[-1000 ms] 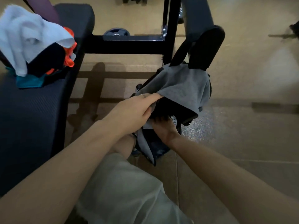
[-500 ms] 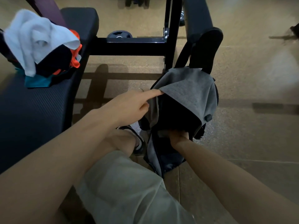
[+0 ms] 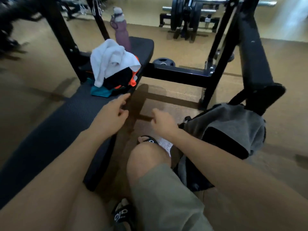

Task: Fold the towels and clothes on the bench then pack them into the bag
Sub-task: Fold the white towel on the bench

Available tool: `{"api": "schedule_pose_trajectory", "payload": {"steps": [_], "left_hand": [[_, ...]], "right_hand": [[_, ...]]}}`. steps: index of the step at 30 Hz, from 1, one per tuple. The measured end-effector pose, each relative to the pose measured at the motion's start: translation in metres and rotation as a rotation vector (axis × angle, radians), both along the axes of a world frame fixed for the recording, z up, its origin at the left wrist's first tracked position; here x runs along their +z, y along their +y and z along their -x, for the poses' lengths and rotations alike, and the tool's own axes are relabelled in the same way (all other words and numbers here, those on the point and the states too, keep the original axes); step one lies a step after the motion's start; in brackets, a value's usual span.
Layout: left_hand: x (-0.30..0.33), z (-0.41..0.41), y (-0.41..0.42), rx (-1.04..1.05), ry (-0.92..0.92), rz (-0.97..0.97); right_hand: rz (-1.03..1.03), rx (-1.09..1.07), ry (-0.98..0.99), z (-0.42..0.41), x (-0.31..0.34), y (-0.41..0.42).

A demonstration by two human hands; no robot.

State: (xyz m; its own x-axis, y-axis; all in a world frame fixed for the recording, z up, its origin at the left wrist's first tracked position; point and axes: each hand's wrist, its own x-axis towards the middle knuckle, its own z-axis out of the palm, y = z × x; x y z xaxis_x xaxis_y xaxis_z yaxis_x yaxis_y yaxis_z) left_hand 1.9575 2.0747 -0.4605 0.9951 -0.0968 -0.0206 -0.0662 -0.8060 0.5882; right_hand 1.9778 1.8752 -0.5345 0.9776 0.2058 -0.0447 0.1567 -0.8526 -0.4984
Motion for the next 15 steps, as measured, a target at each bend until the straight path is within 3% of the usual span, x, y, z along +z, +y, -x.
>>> {"api": "schedule_pose_trajectory", "payload": {"steps": [8, 15], "left_hand": [[-0.03, -0.022, 0.085, 0.319, 0.122, 0.15], [-0.053, -0.043, 0.104, 0.367, 0.169, 0.204]], "right_hand": [[-0.206, 0.113, -0.107, -0.119, 0.032, 0.111], [-0.169, -0.099, -0.299, -0.208, 0.057, 0.169]]}}
